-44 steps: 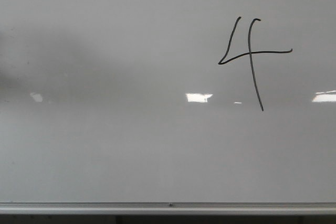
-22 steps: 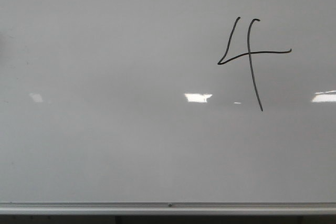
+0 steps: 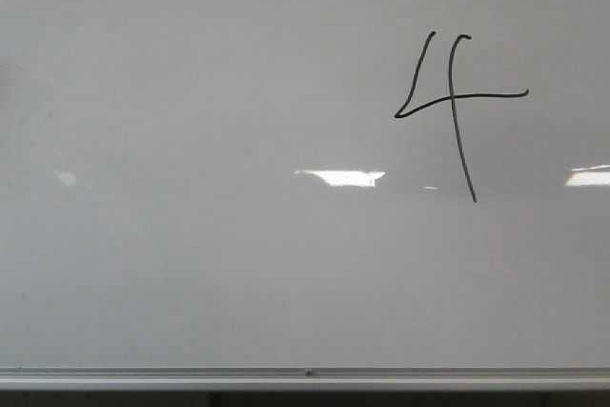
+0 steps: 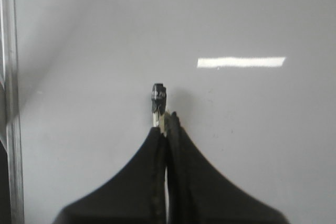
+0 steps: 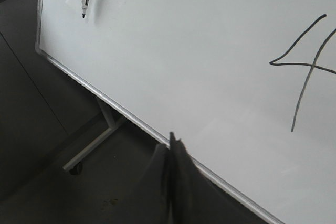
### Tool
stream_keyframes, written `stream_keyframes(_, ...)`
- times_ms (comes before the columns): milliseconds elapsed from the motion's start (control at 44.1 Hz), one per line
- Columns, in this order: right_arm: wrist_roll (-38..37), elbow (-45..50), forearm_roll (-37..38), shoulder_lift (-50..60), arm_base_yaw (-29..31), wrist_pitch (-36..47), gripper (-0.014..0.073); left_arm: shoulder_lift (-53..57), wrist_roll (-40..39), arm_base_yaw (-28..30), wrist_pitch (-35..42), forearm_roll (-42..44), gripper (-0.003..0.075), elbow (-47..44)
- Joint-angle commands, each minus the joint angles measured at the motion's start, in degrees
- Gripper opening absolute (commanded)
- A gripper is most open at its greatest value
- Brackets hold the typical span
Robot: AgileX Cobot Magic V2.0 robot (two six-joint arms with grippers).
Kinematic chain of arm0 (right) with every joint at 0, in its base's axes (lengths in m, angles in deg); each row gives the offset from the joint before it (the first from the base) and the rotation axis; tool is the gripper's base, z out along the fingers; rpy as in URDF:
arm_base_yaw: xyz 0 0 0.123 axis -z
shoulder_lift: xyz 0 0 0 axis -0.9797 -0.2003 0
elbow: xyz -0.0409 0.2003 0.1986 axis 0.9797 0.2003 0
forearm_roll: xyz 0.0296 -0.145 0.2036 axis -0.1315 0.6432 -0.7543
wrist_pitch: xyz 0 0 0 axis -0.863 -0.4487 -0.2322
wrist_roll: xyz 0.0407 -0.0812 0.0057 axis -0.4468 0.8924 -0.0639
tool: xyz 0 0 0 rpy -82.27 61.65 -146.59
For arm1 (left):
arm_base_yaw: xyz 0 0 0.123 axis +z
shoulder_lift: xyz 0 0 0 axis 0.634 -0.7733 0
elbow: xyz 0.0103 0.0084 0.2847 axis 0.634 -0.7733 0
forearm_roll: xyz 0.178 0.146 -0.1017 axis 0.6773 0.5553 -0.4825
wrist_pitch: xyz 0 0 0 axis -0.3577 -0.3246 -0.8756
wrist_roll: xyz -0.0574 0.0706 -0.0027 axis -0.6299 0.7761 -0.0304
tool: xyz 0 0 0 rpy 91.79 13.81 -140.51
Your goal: Write number 4 on whiteboard
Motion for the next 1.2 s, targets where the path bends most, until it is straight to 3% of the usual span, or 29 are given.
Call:
stream_keyframes(0,0.0,-1.43,-1.76,-0.13,0.4,2.93,-0.0105,3.62,-0.04,-0.44,4.0,-0.63,-0.002,1.47)
stream_keyframes(658,0.0,-1.43,-1.76,-0.13,0.4,2.89,-0.0105,8.07,-0.28,-0.44,6.21,0.7,-0.002,0.01)
stream_keyframes(930,0.0,-1.43,-1.76,-0.13,0.4,2.89,-0.0105,16.87,-6.1,-7.74,9.39,6.82,-0.002,-11.63)
stream_keyframes(1179,0.0,-1.43,-1.76,-0.1,0.4,2.68,-0.0105,21.43,-6.1,-6.1,14.22,6.69,-0.002,-22.42)
